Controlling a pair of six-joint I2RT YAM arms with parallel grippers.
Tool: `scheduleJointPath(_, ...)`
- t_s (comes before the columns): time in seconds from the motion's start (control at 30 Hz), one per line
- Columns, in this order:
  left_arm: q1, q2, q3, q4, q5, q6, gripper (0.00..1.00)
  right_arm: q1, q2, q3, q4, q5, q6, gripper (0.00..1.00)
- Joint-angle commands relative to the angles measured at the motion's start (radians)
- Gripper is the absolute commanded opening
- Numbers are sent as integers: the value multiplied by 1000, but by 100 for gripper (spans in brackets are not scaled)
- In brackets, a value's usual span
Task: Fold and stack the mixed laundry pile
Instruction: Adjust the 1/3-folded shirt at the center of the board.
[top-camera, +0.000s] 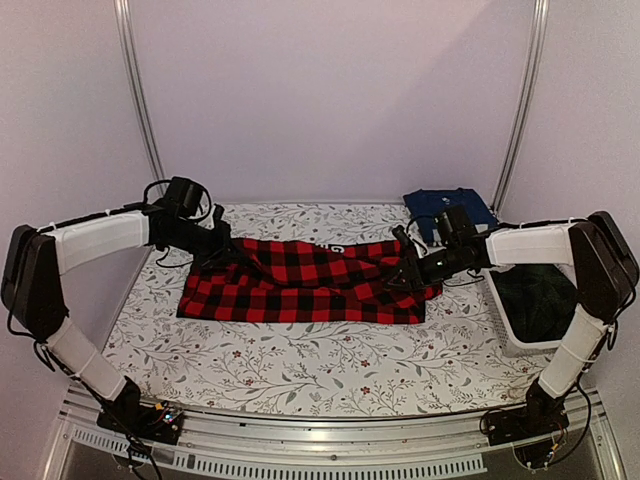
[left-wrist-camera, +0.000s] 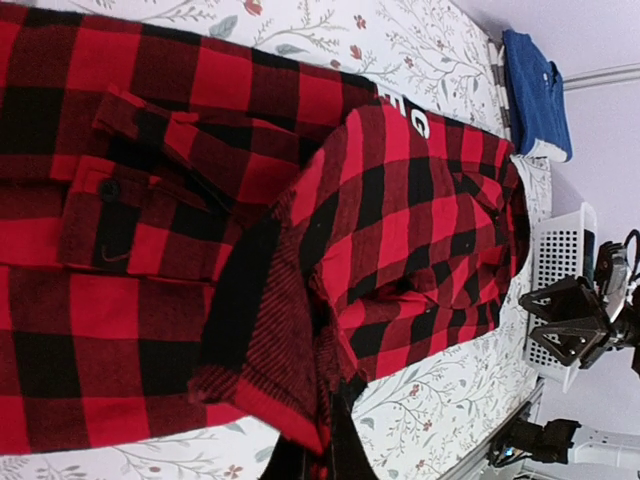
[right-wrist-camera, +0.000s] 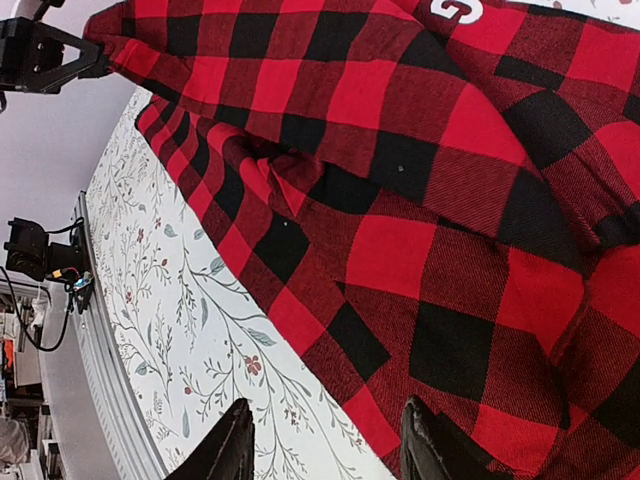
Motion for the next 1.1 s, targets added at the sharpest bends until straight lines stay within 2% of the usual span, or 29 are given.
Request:
scheduleJointPath(0.0, 41, 84, 71, -88, -23, 174, 0, -2, 22, -3, 16, -12, 15, 48)
scheduleJointPath(0.23, 105, 212, 153, -158, -76, 239, 0, -3, 28, 18, 2, -9, 35, 47)
scheduleJointPath(0.4, 156, 250, 152, -193, -127, 234, 0, -2, 33, 56, -26, 12, 39, 47)
scheduleJointPath(0.47, 160, 257, 160, -205, -148, 239, 13, -3, 38, 76, -36, 15, 42, 47)
scheduleJointPath(0.53, 160, 256, 179, -222, -185, 241, 38, -3, 42, 107, -63, 36, 49, 47)
scheduleJointPath(0.63, 156, 206, 202, -195, -223, 251, 68, -13, 31, 164, -102, 91, 65, 48)
scheduleJointPath(0.7, 147, 172, 237, -161, -252, 274, 97, -36, 9, 197, -120, 127, 105, 48)
scheduleJointPath(0.73, 142, 158, 252, -140, -265, 282, 99, -48, -7, 209, -126, 152, 119, 48)
scheduleJointPath(0.9, 141, 101, 245, 42, -205, 263, 100, -79, -106, 230, -125, 233, 164, 53)
scheduleJointPath(1.0, 143, 142, 277, 78, -81, 310, 100, -81, -107, 231, -144, 221, 155, 53)
scheduleJointPath(1.07, 134, 223, 340, 29, -70, 340, 100, -82, -83, 230, -157, 217, 152, 53)
